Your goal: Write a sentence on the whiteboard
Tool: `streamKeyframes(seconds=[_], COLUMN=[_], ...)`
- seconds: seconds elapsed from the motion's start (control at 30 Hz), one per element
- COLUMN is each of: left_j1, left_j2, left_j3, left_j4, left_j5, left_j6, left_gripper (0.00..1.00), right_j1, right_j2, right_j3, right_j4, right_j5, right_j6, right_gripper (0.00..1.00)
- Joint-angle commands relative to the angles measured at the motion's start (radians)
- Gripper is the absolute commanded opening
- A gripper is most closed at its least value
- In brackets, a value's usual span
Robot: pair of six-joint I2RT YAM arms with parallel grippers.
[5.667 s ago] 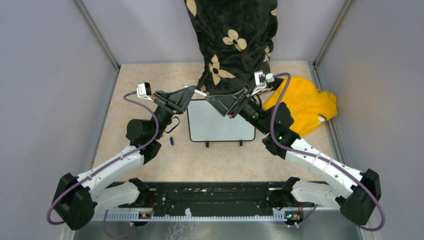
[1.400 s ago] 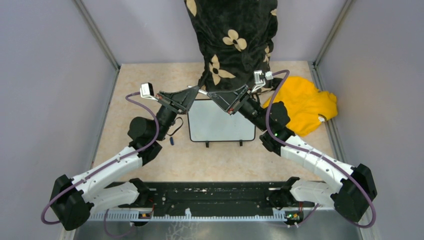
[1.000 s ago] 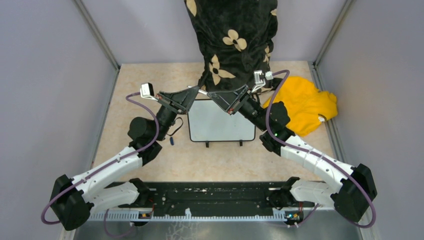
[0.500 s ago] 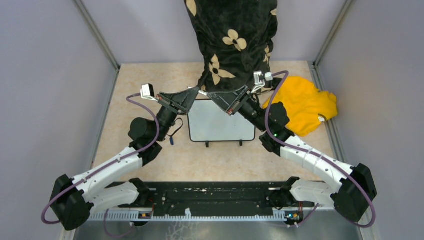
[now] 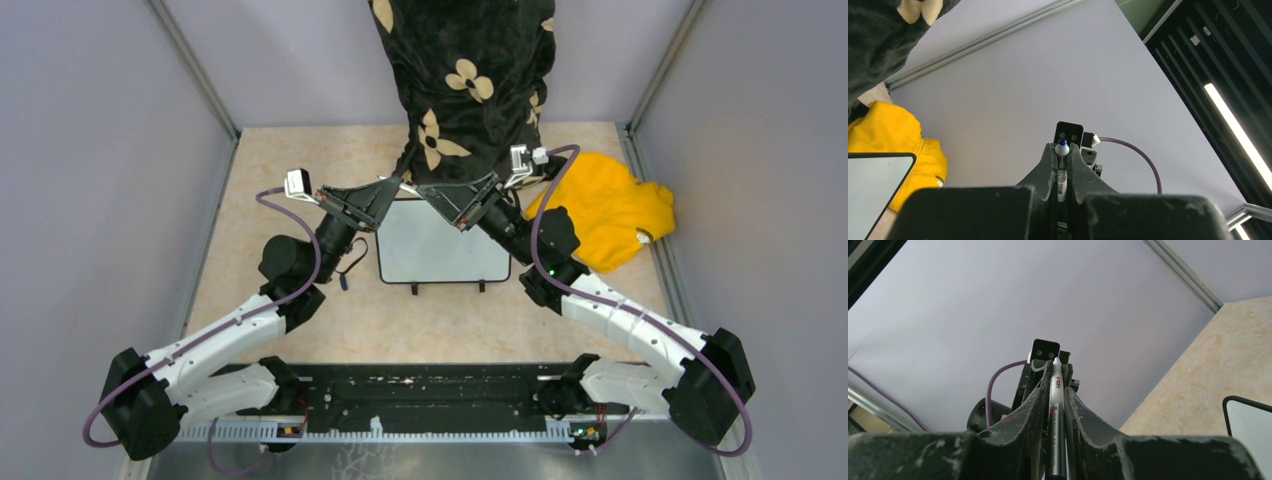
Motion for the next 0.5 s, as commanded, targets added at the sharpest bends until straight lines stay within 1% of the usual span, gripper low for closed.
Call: streamKeyframes(seconds=[0.0, 0.07, 0.13, 0.3, 0.47], left_j1=[-0.009, -0.010, -0.009, -0.009, -0.009], left_j2=[0.003, 0.004, 0.003, -0.005, -0.011], left_j3=[-0.010, -0.009, -0.010, -0.014, -0.011], left_j4=[-0.003, -0.003, -0.001, 0.015, 0.022], left_j5=[-0.003, -0.003, -0.006, -0.030, -0.056], left_j6=[0.006, 0.005, 0.007, 0.008, 0.005], left_gripper=[0.00, 0.00, 0.00, 0.00, 0.00], right_j1=[-0.005, -0.006, -0.006, -0.005, -0.005], right_j2=[-0.031, -0.028, -0.023, -0.014, -0.011], right_j3=[0.007, 0.010, 0.012, 0.015, 0.018], right_j4=[0.073, 0.075, 0.080, 0.088, 0.088], right_j5=[0.013, 0.005, -0.006, -0.036, -0.046], right_j6=[-0.013, -0.014, -0.012, -0.006, -0.002], right_gripper=[0.19, 0.17, 0.17, 0.28, 0.30])
